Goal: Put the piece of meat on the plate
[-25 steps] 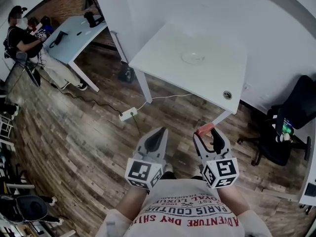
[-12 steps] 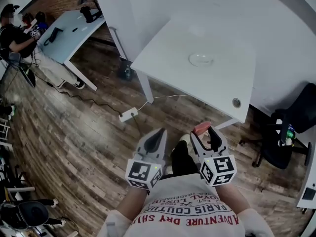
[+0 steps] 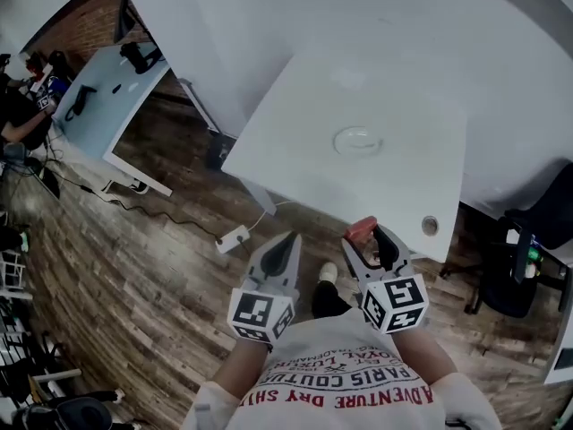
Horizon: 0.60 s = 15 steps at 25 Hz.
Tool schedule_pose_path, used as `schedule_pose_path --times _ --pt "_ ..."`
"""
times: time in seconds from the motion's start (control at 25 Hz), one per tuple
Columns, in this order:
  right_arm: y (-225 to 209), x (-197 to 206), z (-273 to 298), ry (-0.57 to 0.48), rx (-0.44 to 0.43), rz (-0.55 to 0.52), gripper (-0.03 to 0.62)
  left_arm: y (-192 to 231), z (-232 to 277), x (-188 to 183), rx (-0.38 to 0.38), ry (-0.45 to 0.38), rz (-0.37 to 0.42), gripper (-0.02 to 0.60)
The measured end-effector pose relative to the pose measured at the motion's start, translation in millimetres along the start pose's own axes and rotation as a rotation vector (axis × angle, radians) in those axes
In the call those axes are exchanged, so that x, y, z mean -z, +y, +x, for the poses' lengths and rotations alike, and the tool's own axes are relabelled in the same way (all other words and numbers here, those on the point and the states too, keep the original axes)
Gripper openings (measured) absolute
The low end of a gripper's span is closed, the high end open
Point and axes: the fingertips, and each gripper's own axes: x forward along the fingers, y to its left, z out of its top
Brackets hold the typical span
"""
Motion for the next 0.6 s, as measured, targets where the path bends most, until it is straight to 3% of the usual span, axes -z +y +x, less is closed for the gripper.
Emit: schedule_pose_path --times 0.4,0.6 --pt "-96.0 -56.4 79.1 0.006 0.069 0.017 0.279 40.2 133.5 -47.5 0.044 0.011 0.019 0.006" --pt "-122.5 -63.3 103.5 0.029 0.114 0.024 0.279 57.5 170.6 -48.1 0.060 0.037 0.007 0.006"
